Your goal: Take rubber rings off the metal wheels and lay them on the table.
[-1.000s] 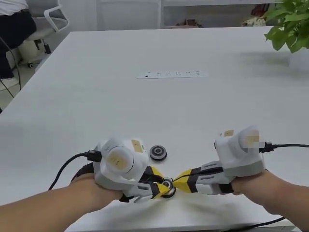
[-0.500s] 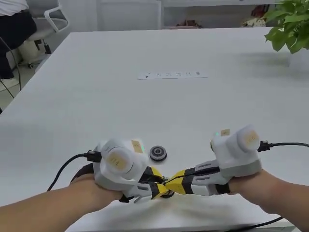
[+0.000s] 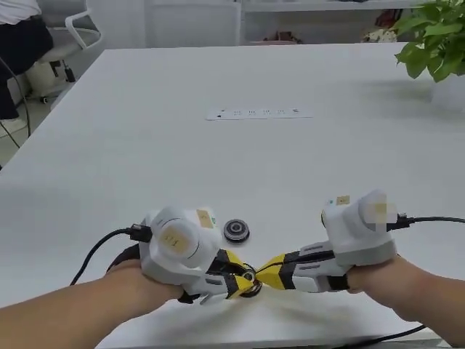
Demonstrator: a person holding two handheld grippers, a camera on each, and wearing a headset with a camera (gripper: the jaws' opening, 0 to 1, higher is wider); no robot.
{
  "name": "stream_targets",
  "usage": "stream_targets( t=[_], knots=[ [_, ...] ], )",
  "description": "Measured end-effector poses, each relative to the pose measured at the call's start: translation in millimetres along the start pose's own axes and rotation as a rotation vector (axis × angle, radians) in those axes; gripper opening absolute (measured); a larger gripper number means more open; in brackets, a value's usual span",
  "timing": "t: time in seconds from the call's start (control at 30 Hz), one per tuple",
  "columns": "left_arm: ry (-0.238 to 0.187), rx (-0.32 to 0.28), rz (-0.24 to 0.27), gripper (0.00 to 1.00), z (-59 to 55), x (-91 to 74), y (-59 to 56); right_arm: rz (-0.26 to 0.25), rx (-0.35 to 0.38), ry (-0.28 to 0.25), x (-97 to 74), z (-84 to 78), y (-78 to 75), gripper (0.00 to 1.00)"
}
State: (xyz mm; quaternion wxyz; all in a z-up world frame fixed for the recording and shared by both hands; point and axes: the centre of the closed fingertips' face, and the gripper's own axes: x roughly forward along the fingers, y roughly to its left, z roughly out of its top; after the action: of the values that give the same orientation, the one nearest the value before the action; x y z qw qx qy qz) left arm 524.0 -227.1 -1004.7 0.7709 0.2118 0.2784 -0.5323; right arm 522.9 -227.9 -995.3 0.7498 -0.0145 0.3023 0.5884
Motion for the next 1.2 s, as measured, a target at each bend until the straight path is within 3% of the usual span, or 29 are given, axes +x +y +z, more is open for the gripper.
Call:
stream_targets(
  t=[0.3,0.7,1.07,1.2],
  knots=[
    [0.003,0.006,-0.019,0.18,2.6,-10.9,-3.1,0.008,-0.001,-0.013,-1.2,5.4,3.0,0.00],
    [-0.054,-0.048,0.004,0.30,12.1,-43.2,4.6,0.011,-0.005,-0.041,-5.4,21.1,3.3,0.00],
    [-0.075,-0.094,0.052,0.38,4.2,-75.3,19.0,0.030,-0.040,-0.047,4.7,42.4,6.6,0.00],
    [-0.076,-0.109,0.085,0.45,-0.9,-85.3,26.9,0.041,-0.053,-0.043,12.5,49.4,8.4,0.00]
  ],
)
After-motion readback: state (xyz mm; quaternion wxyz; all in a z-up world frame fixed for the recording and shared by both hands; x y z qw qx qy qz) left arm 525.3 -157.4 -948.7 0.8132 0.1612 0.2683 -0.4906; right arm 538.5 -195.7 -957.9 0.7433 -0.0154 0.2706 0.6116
